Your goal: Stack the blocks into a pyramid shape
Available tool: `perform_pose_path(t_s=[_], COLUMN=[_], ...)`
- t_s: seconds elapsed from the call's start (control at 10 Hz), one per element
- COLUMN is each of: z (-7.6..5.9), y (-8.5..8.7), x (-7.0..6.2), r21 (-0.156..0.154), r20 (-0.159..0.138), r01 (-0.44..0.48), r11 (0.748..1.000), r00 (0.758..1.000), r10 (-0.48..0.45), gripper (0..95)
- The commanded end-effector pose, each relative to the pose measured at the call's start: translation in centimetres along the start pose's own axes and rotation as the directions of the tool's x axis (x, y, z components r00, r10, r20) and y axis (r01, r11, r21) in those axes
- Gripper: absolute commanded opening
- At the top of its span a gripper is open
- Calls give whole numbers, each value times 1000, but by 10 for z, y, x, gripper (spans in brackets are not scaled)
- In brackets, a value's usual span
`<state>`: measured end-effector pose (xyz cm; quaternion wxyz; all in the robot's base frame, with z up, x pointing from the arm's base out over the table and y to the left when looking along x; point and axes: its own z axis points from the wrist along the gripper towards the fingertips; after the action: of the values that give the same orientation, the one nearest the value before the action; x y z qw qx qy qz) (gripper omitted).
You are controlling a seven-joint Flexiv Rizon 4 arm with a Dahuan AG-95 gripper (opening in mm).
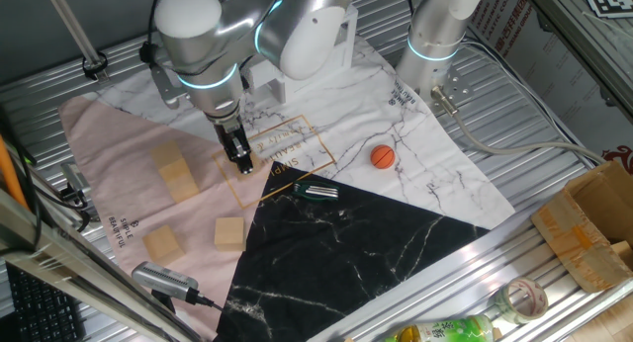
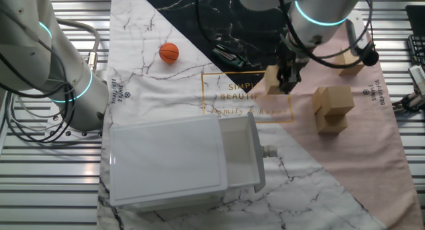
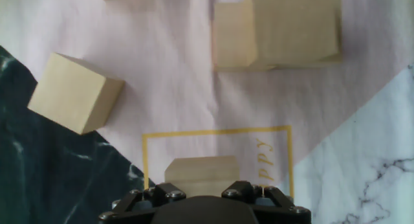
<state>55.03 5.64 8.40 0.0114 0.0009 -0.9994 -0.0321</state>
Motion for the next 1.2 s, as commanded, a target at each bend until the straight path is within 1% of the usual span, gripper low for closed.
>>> perform_pose_path(t_s=[0.1, 0.3, 0.4, 0.5, 0.6, 0.7, 0.8, 0.9, 1.1, 1.2], z=[-4, -7, -8, -9, -12, -14, -15, -15, -11, -11], y=[13, 22, 25, 29, 33, 35, 37, 37, 37, 38], x=[-12, -21, -24, -28, -34, -40, -47, -53, -71, -79], r21=[-5, -1, -3, 0, -1, 6, 5, 8, 5, 10], r20=[-15, -24, -19, -21, -22, -23, -26, -25, -26, -29], r01=[1, 15, 13, 15, 19, 44, 68, 87, 121, 137], r11=[1000, 1000, 1000, 1000, 1000, 999, 998, 996, 993, 991], r00=[1000, 1000, 1000, 1000, 1000, 999, 997, 996, 992, 990], r10=[-1, -15, -13, -15, -19, -44, -68, -87, -120, -136], gripper=[0, 0, 0, 0, 0, 0, 0, 0, 0, 0])
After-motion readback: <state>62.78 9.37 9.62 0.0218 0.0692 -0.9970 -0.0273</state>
